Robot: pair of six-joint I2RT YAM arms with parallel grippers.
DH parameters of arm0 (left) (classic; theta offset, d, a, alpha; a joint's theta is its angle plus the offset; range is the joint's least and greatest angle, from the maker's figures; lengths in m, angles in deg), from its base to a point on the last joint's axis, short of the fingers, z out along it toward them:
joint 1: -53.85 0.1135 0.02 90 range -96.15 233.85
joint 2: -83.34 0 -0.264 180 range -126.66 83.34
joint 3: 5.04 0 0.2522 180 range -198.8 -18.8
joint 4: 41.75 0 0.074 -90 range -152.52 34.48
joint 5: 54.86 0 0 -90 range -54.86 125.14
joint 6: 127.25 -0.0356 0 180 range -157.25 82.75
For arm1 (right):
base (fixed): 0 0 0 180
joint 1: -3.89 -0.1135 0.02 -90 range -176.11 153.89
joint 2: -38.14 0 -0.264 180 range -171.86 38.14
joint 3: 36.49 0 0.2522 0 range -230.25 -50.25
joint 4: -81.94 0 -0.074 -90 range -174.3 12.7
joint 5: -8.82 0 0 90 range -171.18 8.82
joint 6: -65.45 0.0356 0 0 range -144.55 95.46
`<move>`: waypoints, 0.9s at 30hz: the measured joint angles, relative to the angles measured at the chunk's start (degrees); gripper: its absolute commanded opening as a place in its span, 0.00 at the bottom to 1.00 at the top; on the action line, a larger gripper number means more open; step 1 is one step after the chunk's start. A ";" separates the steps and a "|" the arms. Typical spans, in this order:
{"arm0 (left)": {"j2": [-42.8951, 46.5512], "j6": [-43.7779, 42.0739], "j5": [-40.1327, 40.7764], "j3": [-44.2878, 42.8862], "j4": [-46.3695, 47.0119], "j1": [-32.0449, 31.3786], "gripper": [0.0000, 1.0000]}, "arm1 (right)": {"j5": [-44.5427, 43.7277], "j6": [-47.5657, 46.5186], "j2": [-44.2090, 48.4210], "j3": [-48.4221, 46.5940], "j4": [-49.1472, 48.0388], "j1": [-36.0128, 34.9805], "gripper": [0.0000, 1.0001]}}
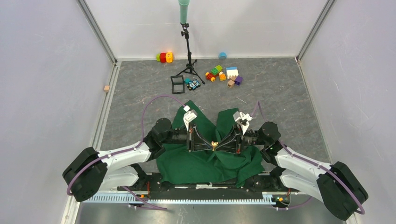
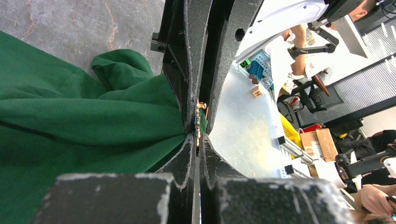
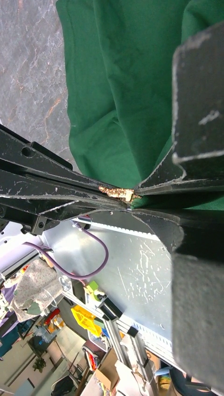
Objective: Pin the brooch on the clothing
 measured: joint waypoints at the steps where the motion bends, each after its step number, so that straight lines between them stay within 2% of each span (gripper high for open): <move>1: -0.02 0.00 -0.02 0.00 0.00 0.00 0.02 | -0.02 0.07 -0.15 0.00 0.00 0.00 0.14; 18: -1.22 0.00 -0.98 0.00 -0.07 0.22 0.02 | -0.09 4.04 -3.13 -0.46 0.22 -0.09 0.08; 27: -1.75 -0.04 -0.90 0.00 -0.83 0.22 0.02 | 0.74 4.76 -5.05 -1.86 3.61 -0.09 0.06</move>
